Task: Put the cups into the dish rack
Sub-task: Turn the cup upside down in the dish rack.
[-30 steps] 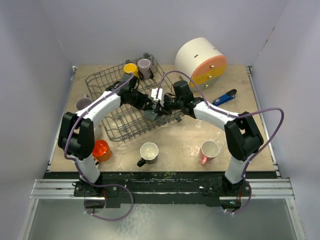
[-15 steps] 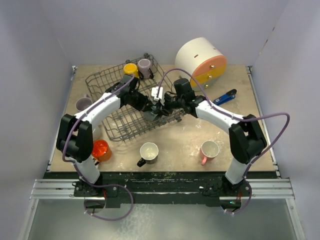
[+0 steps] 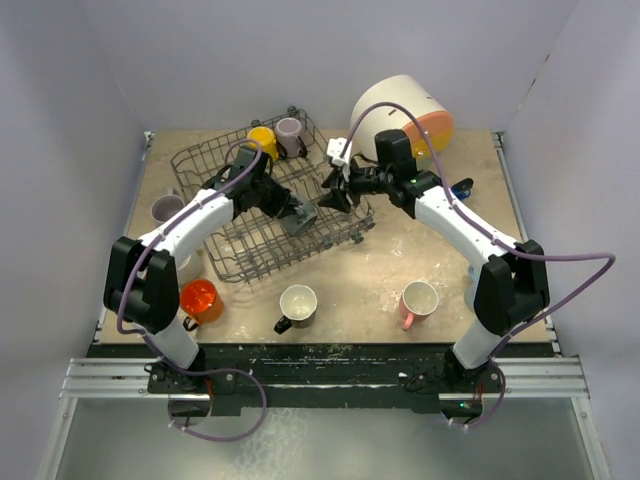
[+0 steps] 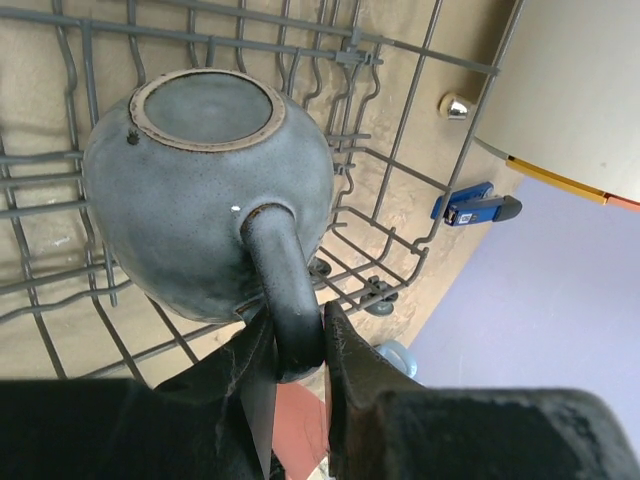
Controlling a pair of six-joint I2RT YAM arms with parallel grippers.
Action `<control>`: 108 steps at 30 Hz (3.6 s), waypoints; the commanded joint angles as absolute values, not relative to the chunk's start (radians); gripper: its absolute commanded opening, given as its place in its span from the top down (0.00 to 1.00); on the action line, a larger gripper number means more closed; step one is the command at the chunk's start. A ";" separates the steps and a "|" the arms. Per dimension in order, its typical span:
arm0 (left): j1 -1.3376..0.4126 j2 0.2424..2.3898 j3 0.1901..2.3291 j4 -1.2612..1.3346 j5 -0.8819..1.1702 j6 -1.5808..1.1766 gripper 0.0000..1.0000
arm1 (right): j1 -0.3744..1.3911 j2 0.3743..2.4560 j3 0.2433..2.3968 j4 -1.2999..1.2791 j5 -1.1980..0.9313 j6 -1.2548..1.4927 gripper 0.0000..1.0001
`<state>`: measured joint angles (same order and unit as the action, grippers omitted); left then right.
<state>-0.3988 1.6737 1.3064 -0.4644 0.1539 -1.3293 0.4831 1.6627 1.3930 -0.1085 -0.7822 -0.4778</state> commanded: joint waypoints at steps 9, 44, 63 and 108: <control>-0.288 1.612 1.433 -0.325 0.214 -1.172 1.00 | 0.365 1.629 1.443 -0.146 -0.912 -0.281 0.49; -0.043 1.779 1.645 -0.247 0.072 -0.982 1.00 | 0.308 1.747 1.616 -0.427 -1.031 -0.295 0.52; -0.032 1.914 1.799 -0.280 0.015 -0.840 1.00 | 0.294 1.765 1.614 -0.425 -1.011 -0.311 0.52; -0.032 2.040 1.908 -0.207 -0.175 -0.538 1.00 | 0.288 1.771 1.598 -0.439 -1.001 -0.333 0.53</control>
